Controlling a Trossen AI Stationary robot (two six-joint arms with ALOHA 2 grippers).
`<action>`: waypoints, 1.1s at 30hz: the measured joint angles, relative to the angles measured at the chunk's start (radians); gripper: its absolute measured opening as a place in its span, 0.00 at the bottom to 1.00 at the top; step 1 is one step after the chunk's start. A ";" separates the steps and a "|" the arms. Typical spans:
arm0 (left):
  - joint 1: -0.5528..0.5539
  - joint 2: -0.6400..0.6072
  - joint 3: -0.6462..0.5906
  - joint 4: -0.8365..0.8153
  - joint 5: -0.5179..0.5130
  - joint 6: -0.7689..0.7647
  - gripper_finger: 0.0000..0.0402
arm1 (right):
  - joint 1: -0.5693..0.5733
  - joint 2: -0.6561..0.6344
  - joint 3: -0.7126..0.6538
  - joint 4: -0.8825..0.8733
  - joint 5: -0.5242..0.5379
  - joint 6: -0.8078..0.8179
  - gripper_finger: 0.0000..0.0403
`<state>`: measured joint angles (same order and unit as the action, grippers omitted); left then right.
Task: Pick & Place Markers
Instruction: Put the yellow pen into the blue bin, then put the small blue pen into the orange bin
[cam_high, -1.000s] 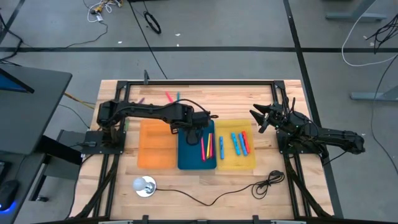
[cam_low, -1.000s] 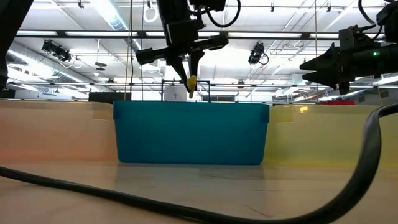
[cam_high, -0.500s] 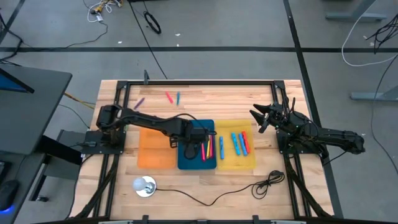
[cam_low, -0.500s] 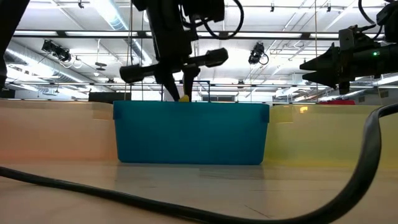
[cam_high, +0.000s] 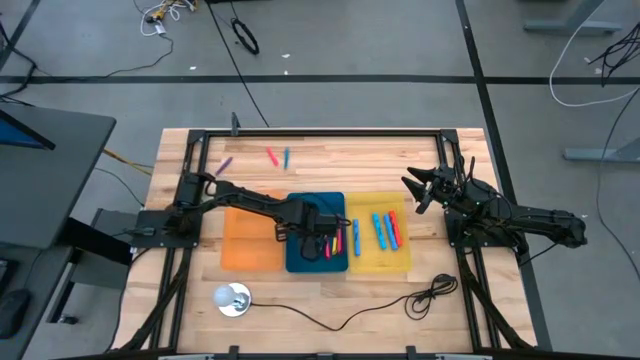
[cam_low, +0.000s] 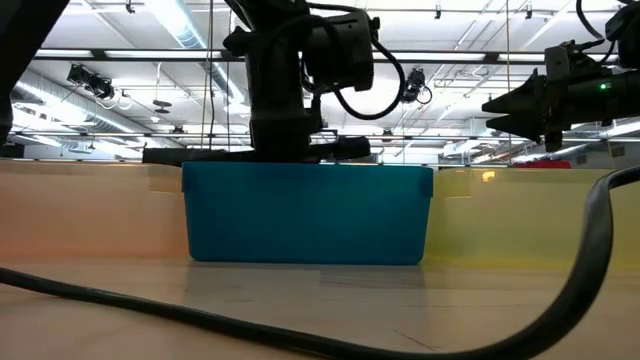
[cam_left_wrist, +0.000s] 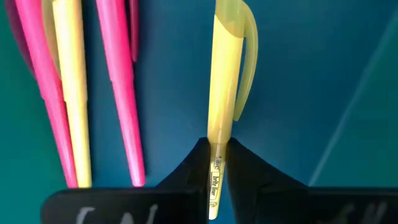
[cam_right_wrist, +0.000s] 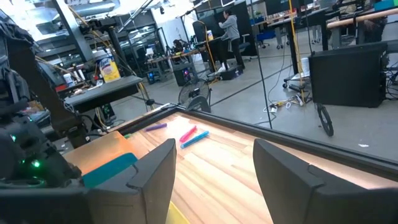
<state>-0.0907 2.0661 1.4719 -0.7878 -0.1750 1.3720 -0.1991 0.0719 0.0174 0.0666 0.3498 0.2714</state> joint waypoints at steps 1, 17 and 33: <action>-0.002 0.000 0.000 0.001 0.004 0.000 0.09 | 0.000 0.000 0.000 0.000 0.000 0.000 0.53; 0.003 0.000 0.000 0.016 0.105 -0.083 0.26 | 0.000 0.000 0.000 0.000 0.000 0.000 0.53; 0.067 -0.091 0.039 0.022 0.006 -0.499 0.59 | 0.000 0.000 0.000 0.000 0.000 0.000 0.53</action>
<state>-0.0233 1.9749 1.5110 -0.7656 -0.1694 0.8733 -0.1990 0.0715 0.0174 0.0662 0.3497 0.2714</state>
